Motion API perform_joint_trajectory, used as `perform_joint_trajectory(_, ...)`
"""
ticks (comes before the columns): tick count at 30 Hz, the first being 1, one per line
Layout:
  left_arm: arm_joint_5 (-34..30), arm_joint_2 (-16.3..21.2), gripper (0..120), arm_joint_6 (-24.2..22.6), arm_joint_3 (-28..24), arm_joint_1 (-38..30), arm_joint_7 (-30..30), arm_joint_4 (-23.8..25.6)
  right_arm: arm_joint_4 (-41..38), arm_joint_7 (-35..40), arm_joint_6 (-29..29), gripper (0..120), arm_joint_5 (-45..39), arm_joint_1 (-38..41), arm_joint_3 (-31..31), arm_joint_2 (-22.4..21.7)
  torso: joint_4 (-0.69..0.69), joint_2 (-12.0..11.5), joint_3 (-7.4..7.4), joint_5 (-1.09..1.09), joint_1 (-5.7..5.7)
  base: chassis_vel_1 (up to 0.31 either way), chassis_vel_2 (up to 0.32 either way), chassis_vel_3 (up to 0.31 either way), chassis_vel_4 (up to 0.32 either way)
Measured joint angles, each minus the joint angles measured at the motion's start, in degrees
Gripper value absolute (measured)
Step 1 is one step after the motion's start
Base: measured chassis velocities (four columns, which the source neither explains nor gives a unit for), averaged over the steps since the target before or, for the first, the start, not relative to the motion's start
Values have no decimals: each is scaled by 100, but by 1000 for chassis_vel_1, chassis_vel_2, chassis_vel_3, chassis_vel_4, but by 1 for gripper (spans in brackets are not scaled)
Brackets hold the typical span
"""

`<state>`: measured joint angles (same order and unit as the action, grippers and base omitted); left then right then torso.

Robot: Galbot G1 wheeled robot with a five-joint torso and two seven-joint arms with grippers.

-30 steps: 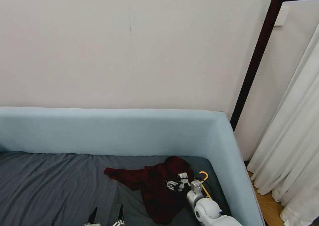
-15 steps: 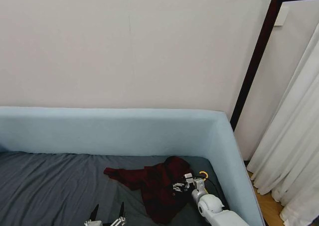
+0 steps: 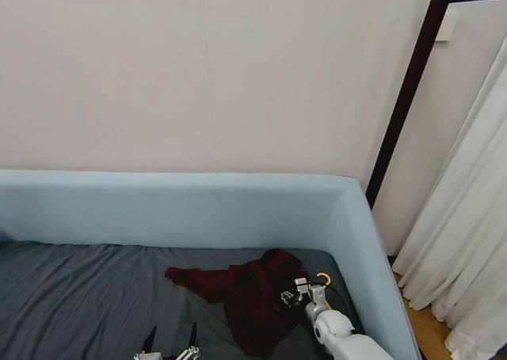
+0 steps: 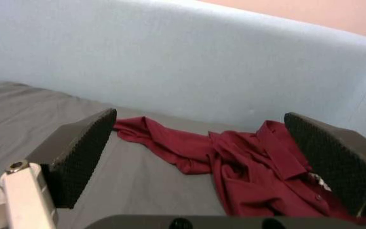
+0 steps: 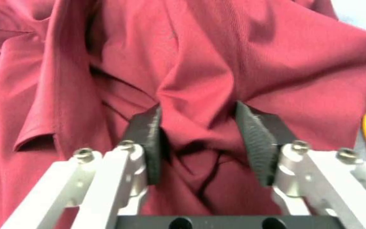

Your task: Pick up the clothes from the sofa and hang them on the clothes hanger.

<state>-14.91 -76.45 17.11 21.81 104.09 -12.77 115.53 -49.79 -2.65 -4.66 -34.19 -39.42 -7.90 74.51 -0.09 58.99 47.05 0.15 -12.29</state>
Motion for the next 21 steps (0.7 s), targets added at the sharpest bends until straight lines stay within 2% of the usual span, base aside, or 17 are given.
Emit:
perform_joint_trajectory(2,0,4,99,11,3,5,-1,0,-37,0,25,30,0,-27,-20,4,0,0,0,0,0,0,0,0,0)
perform_joint_trajectory(4,0,7,99,16,5,10,-1,2,-61,5,36,27,0,-38,-20,4,0,0,0,0,0,0,0,0,0)
perform_joint_trajectory(6,0,21,99,27,6,17,0,5,-152,36,55,18,-1,-72,-25,-10,1,0,0,1,0,0,0,0,0)
perform_joint_trajectory(7,-1,26,99,31,6,10,-1,5,-271,100,56,11,-26,-101,-35,-58,2,0,0,1,0,0,0,0,0)
perform_joint_trajectory(11,-9,23,99,36,2,-24,-1,5,-766,308,9,0,-106,-221,-31,-232,1,0,0,0,0,0,0,0,0)
perform_joint_trajectory(12,-10,20,99,36,-4,-30,-1,6,-932,381,-42,0,-120,-270,0,-273,0,0,0,0,0,0,0,0,0)
perform_joint_trajectory(15,-11,-7,99,37,-48,-80,-2,9,-2216,839,-381,0,-477,-661,213,-608,1,0,0,1,0,0,0,0,0)
perform_joint_trajectory(16,-11,-7,99,37,-48,-80,-2,9,-2216,839,-381,0,-477,-661,213,-608,1,0,0,1,0,0,0,0,0)
perform_joint_trajectory(19,-12,6,99,20,-98,-163,-5,-20,-3342,1250,-573,0,-830,-910,311,-948,-1,0,0,1,0,0,0,0,0)
perform_joint_trajectory(21,-12,12,99,13,-105,-179,-5,-21,-3516,1315,-592,0,-880,-936,324,-1003,0,0,0,0,0,0,0,0,0)
